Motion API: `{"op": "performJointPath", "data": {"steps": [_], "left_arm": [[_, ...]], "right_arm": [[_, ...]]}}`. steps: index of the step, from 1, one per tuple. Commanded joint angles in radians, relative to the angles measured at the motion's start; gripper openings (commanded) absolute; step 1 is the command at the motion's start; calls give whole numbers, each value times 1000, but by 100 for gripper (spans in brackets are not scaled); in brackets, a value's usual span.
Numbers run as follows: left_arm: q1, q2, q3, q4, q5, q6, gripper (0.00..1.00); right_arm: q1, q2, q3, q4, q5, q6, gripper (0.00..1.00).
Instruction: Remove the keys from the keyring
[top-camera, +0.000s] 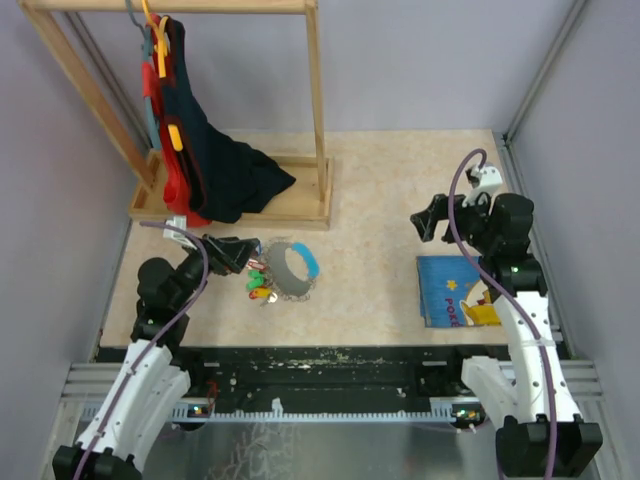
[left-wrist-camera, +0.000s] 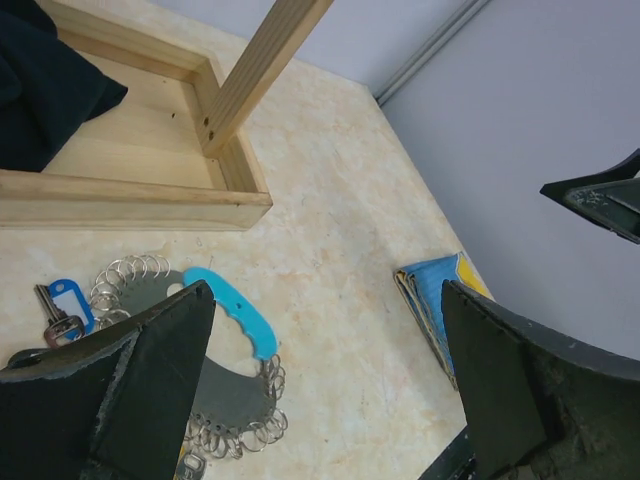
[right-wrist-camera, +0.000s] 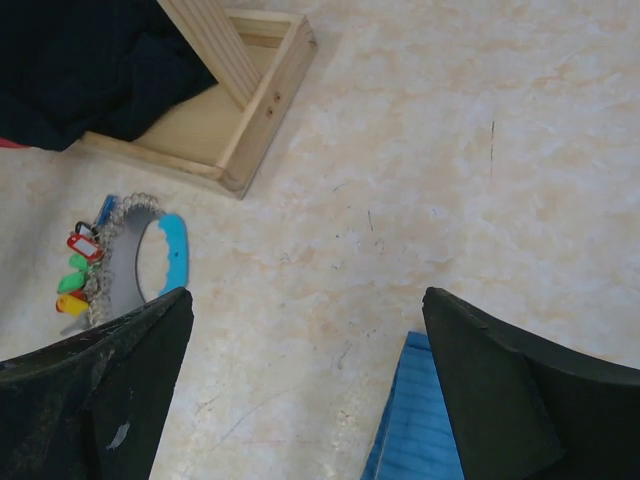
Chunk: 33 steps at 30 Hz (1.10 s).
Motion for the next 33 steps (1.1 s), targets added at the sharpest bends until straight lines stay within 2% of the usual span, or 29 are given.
{"op": "performJointPath", "data": {"steps": [1, 9, 13, 18, 21, 23, 26, 28, 31, 33], "left_arm": [[-11, -57, -15, 11, 6, 5, 100], [-15, -133, -51, 66, 44, -31, 100], [-16, -136, -91, 141, 89, -75, 100], [-20, -61, -176, 380, 175, -173, 100], [-57, 43, -120, 336, 213, -118, 100], [-143, 112, -42, 187, 136, -10, 100], [-324, 171, 59, 13, -131, 157, 100], [-389, 196, 88, -57, -291, 220, 100], [-401, 215, 73, -66, -429, 239, 100], [-399, 223, 21, 12, -495, 235, 100]], "right_arm": [[-19, -34, 5, 62, -49, 5, 99], [-25, -64, -57, 145, -145, -26, 99], [-28, -75, -113, 178, -336, -149, 99], [-30, -59, -130, 167, -487, -232, 99], [-31, -19, -96, 135, -645, -273, 99], [-31, 17, -77, 149, -697, -268, 99], [-29, 84, -34, 163, -696, -264, 99], [-6, 134, 10, 125, -637, -292, 99], [89, 194, 76, 17, -436, -404, 99], [112, 208, 58, 34, -373, -411, 99]]}}
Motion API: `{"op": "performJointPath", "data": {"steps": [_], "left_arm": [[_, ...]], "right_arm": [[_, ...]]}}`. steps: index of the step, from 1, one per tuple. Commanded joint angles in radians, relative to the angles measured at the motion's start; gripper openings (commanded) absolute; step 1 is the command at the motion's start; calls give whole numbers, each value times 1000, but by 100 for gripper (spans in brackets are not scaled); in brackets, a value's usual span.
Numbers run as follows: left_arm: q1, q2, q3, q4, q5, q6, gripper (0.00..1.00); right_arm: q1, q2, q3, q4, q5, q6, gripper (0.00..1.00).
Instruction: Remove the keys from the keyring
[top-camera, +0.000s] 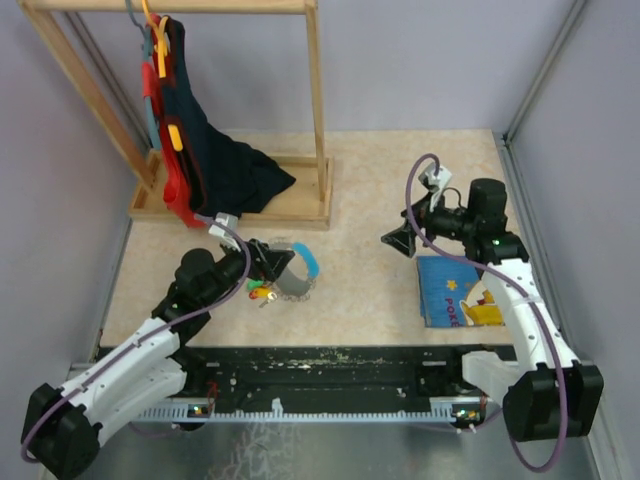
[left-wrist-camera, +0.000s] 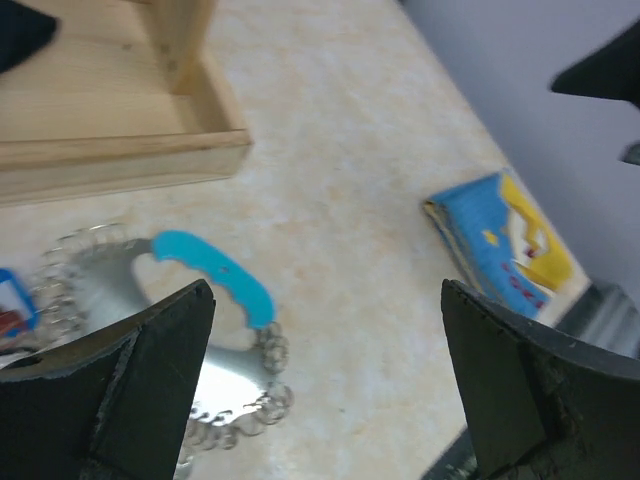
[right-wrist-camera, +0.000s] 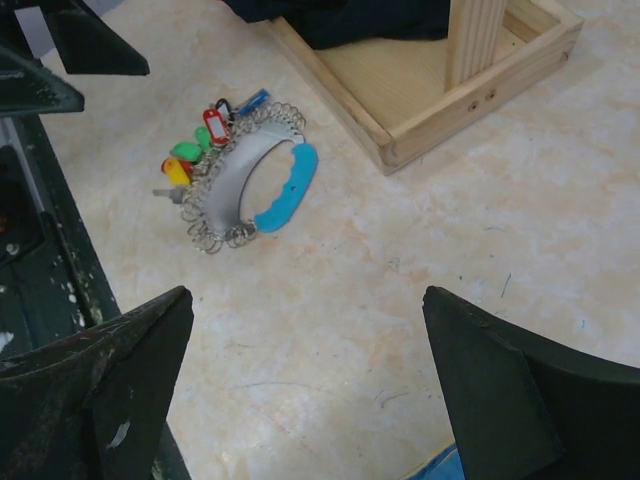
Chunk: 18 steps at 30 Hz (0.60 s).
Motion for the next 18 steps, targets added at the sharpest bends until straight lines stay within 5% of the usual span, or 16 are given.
{"op": "performJointPath", "data": {"steps": [1, 6, 13, 18], "left_arm": [[-3, 22, -70, 43, -267, 83, 100], [33, 104, -109, 145, -247, 70, 98], [109, 256, -54, 117, -45, -39, 88], [108, 364, 67, 13, -109, 17, 73]], "right_arm": [[61, 19, 32, -14, 160, -107, 99], [61, -4, 17, -49, 197, -153, 98], [71, -7, -1, -77, 188, -180, 91], [89, 12, -9, -73, 201, -181, 88]]}}
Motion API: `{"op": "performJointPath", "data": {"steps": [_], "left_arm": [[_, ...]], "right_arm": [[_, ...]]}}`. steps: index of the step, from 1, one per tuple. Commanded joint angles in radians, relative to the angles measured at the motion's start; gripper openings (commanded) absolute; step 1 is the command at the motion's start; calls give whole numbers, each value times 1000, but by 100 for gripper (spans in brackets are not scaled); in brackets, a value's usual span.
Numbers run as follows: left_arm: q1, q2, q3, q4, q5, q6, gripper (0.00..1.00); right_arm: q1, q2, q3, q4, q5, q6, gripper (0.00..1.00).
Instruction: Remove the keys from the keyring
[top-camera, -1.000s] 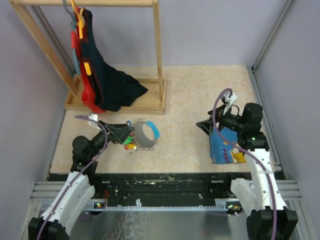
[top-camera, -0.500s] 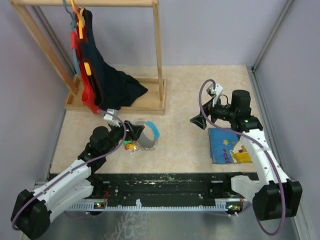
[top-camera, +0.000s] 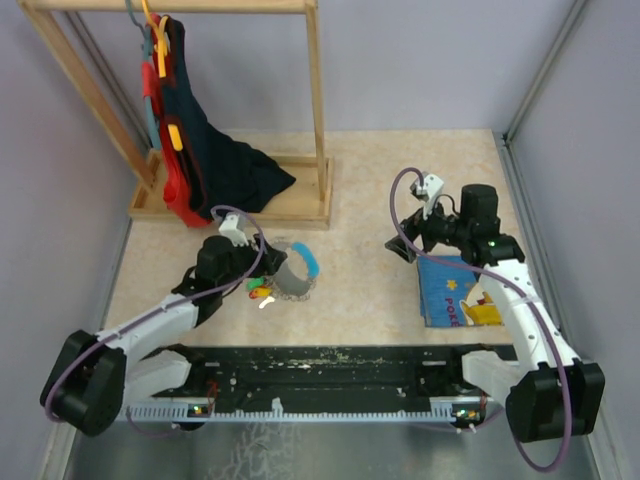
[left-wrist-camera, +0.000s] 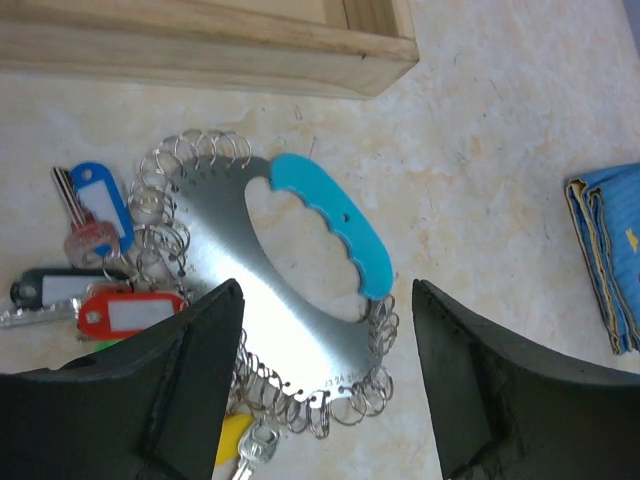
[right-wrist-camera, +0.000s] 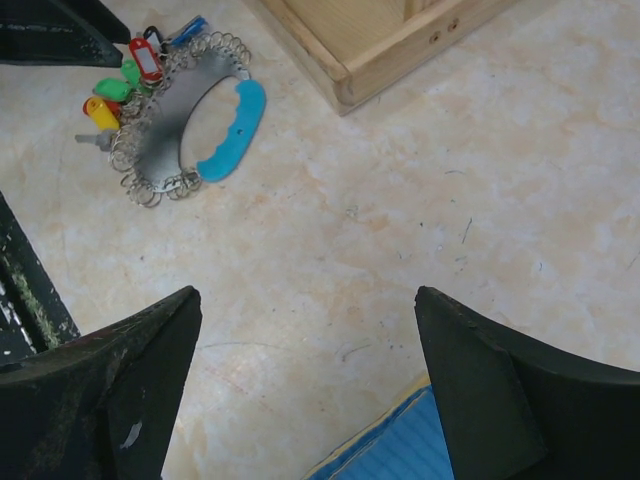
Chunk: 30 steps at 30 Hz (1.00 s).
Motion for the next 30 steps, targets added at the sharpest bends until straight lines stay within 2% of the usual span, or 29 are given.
{"op": "performJointPath", "data": {"steps": [1, 4, 8, 10, 17, 23, 30], "left_arm": [[1, 95, 154, -98, -68, 57, 70], [1, 199, 267, -217, -189, 164, 68], [4, 309, 332, -238, -207, 274, 67], [8, 357, 362, -272, -203, 294, 63], [77, 382, 352, -291, -108, 281, 47], [84, 352, 308, -275, -47, 249, 41], [84, 334, 309, -340, -22, 204, 34]], "right_arm": [[25, 5, -6, 24, 8, -27, 88], [44, 23, -11, 26, 10, -27, 87], [53, 33, -13, 28, 12, -26, 86], [56, 36, -14, 29, 10, -25, 86], [66, 43, -16, 27, 29, -36, 85], [69, 43, -18, 27, 36, -39, 84], [69, 44, -21, 28, 29, -35, 84]]}}
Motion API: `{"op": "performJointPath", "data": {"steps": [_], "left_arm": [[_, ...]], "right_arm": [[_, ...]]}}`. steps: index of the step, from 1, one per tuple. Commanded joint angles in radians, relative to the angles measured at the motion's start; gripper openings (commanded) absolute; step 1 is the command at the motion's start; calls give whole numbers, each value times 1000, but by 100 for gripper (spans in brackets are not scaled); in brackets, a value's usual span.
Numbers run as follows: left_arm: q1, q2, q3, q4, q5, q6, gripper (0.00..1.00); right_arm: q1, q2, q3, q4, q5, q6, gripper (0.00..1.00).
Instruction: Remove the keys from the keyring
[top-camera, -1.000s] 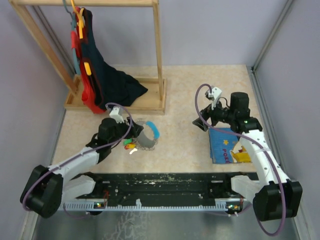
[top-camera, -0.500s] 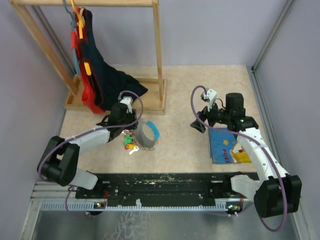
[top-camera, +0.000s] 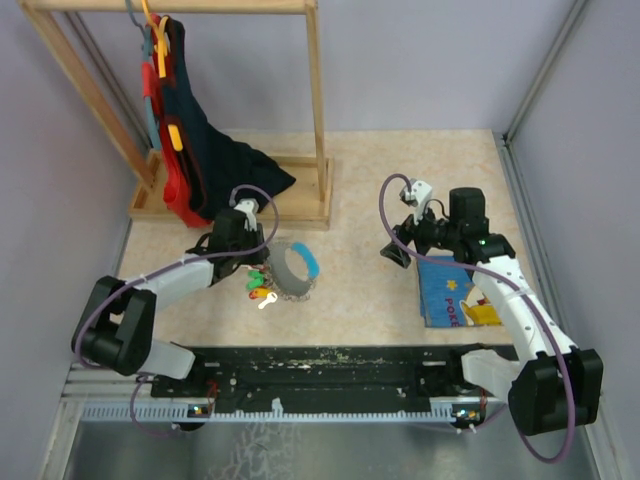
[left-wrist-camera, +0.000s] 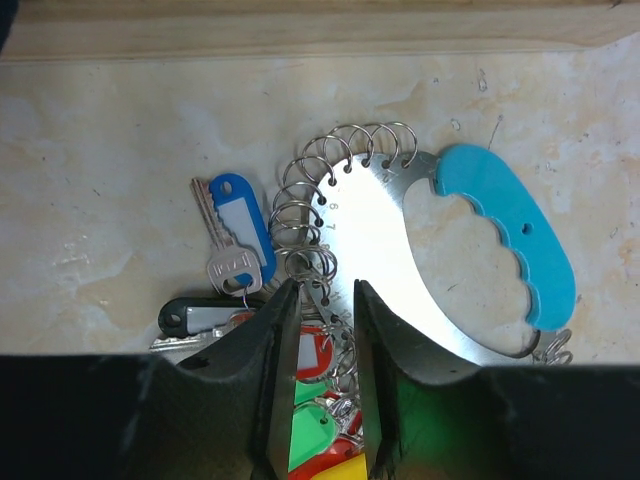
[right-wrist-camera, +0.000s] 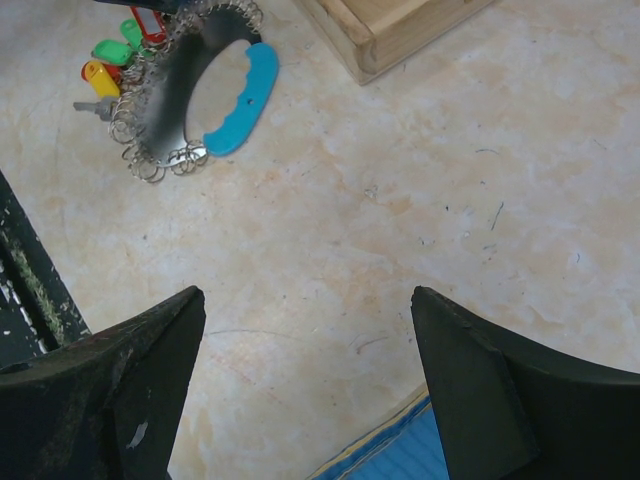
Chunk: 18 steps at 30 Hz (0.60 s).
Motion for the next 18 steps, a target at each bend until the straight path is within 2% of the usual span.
{"op": "performJointPath", "data": {"steps": [1, 9, 18], "left_arm": [[-2, -43, -6, -52, 29, -35, 34], [-10, -85, -49, -67, -7, -92, 37], [-11, -85, -82, -7, -9, -122, 38]], "right_arm": [[11, 3, 4, 37, -13, -13, 84], [12, 4, 3, 39, -25, -10, 84], [12, 4, 1, 38, -34, -8, 84]]}}
